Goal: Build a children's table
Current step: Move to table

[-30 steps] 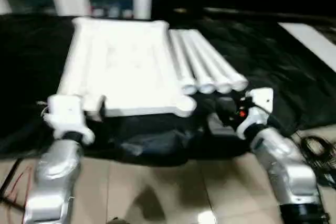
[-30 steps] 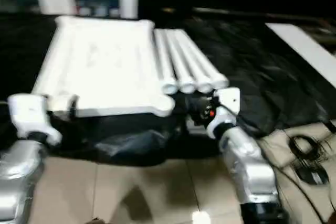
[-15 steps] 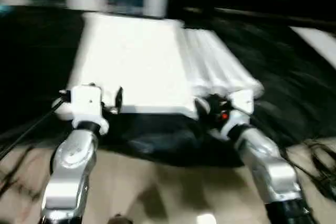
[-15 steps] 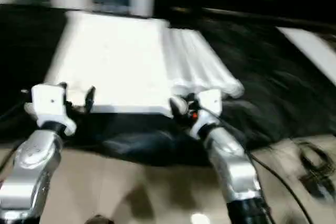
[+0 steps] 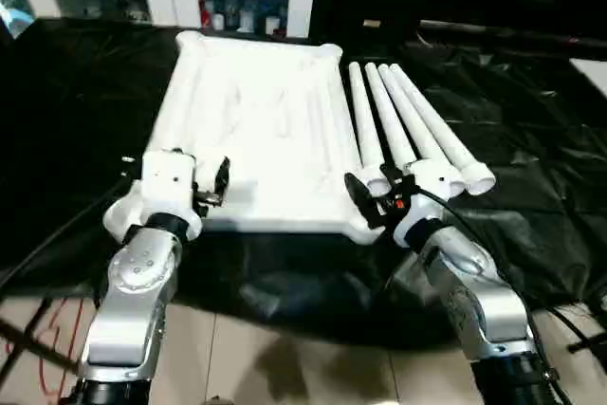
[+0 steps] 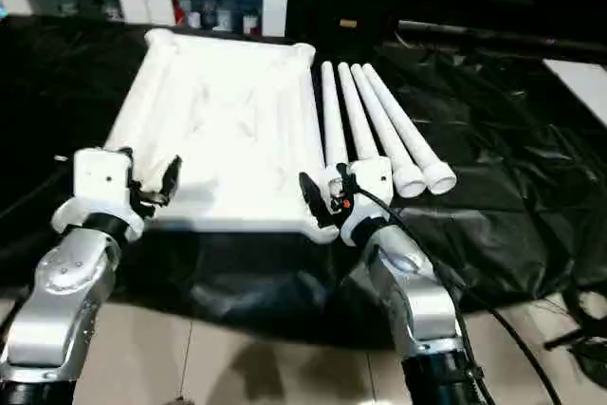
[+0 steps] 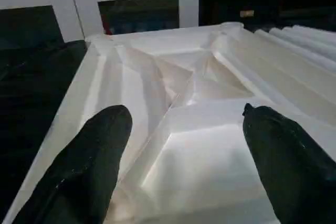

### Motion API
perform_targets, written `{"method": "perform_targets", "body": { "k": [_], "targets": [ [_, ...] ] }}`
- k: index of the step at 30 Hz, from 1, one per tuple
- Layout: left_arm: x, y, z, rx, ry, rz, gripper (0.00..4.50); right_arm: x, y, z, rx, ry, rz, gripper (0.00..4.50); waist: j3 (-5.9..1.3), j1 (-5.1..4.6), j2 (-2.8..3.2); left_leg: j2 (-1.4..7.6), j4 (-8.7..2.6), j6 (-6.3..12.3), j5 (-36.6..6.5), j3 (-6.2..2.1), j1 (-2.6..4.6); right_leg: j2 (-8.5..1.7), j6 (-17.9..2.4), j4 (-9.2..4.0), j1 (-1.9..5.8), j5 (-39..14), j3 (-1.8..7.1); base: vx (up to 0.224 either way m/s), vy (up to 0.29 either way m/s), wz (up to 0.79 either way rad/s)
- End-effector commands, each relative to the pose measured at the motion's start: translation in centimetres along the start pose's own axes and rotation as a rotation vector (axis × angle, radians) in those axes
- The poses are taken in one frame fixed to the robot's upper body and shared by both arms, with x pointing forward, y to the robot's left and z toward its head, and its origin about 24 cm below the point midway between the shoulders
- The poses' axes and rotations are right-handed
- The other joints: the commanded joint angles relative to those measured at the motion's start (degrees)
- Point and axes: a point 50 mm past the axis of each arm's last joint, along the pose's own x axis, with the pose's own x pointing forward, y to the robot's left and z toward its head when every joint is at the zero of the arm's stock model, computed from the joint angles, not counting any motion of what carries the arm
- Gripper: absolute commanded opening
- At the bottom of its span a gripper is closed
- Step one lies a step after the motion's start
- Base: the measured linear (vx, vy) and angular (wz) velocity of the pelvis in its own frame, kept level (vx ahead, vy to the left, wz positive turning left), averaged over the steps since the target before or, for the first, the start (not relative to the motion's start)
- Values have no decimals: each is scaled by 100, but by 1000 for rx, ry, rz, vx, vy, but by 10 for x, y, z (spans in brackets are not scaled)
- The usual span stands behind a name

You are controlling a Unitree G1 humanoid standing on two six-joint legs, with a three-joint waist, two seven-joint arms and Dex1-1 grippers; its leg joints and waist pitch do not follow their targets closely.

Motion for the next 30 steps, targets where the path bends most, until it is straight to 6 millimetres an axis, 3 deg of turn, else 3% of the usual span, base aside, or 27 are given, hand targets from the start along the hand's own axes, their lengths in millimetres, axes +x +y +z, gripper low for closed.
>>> {"method": "perform_targets", "body": {
  "k": [1,2,3,4,5,6,7,8,9,10,11,12,13,14,15,16,17,18,19,20,23,25,26,30],
  "targets": [
    [1,3,0,12,6,4,388,1,4,4,-39,-18,38,370,-525,-99,208,219,-210,1606,2232,-437,816,222,541,513,-359,2953,-153,105,-84,4],
    [1,4,0,11,5,5,388,1,5,4,-53,-15,47,370,-559,-348,184,668,-263,2339,2866,-893,1290,-23,641,757,-1028,1551,-155,34,-62,-9],
    [1,4,0,9,4,8,388,1,8,3,-81,-4,72,370,-459,-360,134,810,-556,3796,4061,-1568,1146,-298,638,984,-1243,-499,-86,7,-133,-35],
    [0,5,0,7,3,11,388,2,10,3,-86,2,83,370,-445,-339,19,-42,-263,2843,3590,-1344,604,-450,371,388,-883,266,355,-105,-113,-24],
    [-1,5,0,6,5,16,388,2,11,2,-80,3,89,370,-394,56,-354,-864,291,1669,1120,-625,-552,-747,1262,-296,269,1236,613,-105,-113,-24],
    [-1,6,0,5,5,19,388,3,11,2,-76,1,89,370,-272,104,-243,-712,688,1389,111,-470,-728,-1217,1396,-509,338,1725,713,-41,-48,51],
    [-1,6,-1,5,4,20,388,3,11,3,-75,-1,88,370,-277,-15,-143,-325,551,193,-54,-465,-368,-1135,950,-482,48,1963,629,78,-10,57],
    [-2,7,-1,11,7,24,388,3,10,3,-59,-2,86,370,-246,-40,-357,-355,467,-17,207,-319,-520,-824,438,-426,218,1902,434,78,-10,57],
    [-3,6,-2,9,9,19,388,2,10,3,-47,-3,85,370,-310,-39,-60,-143,-78,-110,971,-305,-479,-565,-365,-247,298,2089,157,84,-6,6],
    [-3,6,-2,8,9,19,388,2,10,3,-47,-3,85,370,-410,-79,242,79,-415,153,1772,-398,-174,-401,-659,-101,210,2170,-183,118,40,-4],
    [-4,6,-2,7,11,11,388,2,10,3,-35,-4,86,370,-429,-313,407,468,-387,1128,2285,-918,405,-60,-659,474,-523,1321,-271,118,40,-4],
    [-4,6,-3,9,13,6,388,2,9,3,-30,-5,86,370,-502,-376,372,580,-267,1576,3187,-1088,647,-120,-571,539,-785,937,-167,143,43,-2],
    [-4,6,-3,9,13,6,388,2,9,3,-30,-5,86,370,-477,-245,339,590,-126,1722,5278,-1077,591,-274,-217,456,-901,1056,43,0,0,0],
    [-5,7,-3,5,12,6,388,1,9,2,-34,-4,91,370,-508,-177,266,384,-73,1300,6578,-929,464,-318,114,272,-898,1756,172,0,0,0],
    [-5,8,-3,6,12,10,388,0,10,1,-39,-4,93,370,-462,-141,227,207,-128,1010,6350,-745,314,-304,120,132,-851,1970,181,-119,88,5],
    [-5,9,-3,5,12,12,388,0,10,1,-41,-4,95,370,-380,-117,132,-77,-145,601,4378,-432,63,-446,-206,-133,-731,2075,239,-140,68,4],
    [-5,10,-3,4,13,11,388,0,10,1,-44,-2,92,370,-348,-79,20,-111,-277,284,2214,-337,-110,-571,-453,-169,-523,1580,283,-140,68,4],
    [-4,10,-3,6,13,10,388,0,9,1,-50,2,87,370,-351,-60,-10,-54,-347,151,1410,-314,-133,-634,-580,-192,-456,1343,314,-66,-8,0],
    [-4,10,-3,7,15,9,388,0,8,0,-56,7,80,370,-328,-47,17,38,-456,-58,449,-264,-82,-618,-863,-199,-465,1032,298,-64,-46,1],
    [-4,10,-3,9,19,7,388,0,8,0,-53,5,76,370,-298,-79,68,105,-559,-223,-239,-208,-62,-557,-1069,-207,-500,650,269,-64,-46,1],
    [-3,7,-4,-5,22,-29,388,-1,6,2,-52,-3,73,370,-254,-138,122,206,-662,-565,-1429,-116,-12,-494,-1186,-261,-630,-277,258,-80,-38,4],
    [-3,6,-4,-5,24,-34,388,-1,6,3,-51,-4,73,370,-247,-143,110,222,-683,-684,-1662,-92,-24,-493,-1098,-283,-661,-588,259,-69,-17,3],
    [-3,-4,-4,-8,22,-150,388,-2,5,4,-70,-4,91,370,-242,-143,115,219,-689,-729,-1744,-84,-27,-498,-1030,-299,-683,-767,260,-65,-12,2],
    [-2,-18,-4,37,28,-329,388,-4,2,8,-107,5,152,370,-246,-109,162,241,-697,-790,-1767,-37,-20,-488,-905,-305,-751,-807,269,-13,-2,1]
  ]
}}
